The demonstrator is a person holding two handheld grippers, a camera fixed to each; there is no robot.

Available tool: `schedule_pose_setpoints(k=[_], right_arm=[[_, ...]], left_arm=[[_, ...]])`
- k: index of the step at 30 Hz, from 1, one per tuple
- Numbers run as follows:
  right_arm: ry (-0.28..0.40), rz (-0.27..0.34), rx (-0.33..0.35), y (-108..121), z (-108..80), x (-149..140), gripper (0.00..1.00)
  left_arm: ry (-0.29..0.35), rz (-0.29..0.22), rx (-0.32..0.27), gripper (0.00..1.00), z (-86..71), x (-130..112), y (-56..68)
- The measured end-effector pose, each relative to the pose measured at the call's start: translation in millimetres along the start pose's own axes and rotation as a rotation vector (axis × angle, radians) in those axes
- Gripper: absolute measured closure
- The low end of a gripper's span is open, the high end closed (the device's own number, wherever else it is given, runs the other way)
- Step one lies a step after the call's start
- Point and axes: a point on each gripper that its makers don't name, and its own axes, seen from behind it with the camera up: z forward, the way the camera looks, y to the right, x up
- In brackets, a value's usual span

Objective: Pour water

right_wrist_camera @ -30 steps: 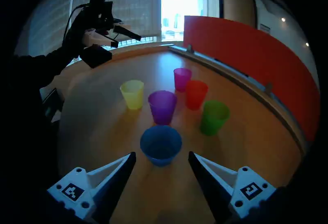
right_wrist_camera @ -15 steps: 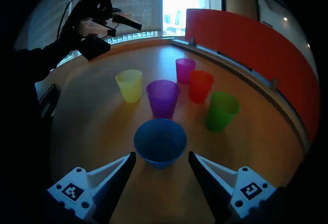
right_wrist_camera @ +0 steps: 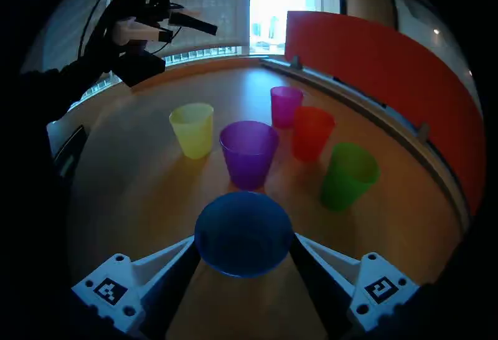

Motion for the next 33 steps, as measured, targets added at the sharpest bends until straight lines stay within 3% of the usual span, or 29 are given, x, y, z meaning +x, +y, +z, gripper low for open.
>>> schedule_pose_setpoints(k=[6,9,20,33], right_arm=[[0.005,0.004,0.010,-1.1,2.9,2.8,0.00],[0.006,0.005,0.009,-0.4,2.9,2.9,0.07],[0.009,0.000,-0.009,4.0,1.0,3.6,0.08],[0.109,0.043,-0.025,16.9,-26.9,43.3,0.08]], left_arm=[[0.002,-0.003,0.004,0.00,-2.1,-0.5,-1.6],[0.002,-0.001,0.006,0.01,-3.3,-0.6,-2.3],[0.007,-0.010,0.016,0.01,-5.3,-1.9,-6.3],[0.011,-0.015,0.027,0.01,-8.3,-1.4,-8.6]])
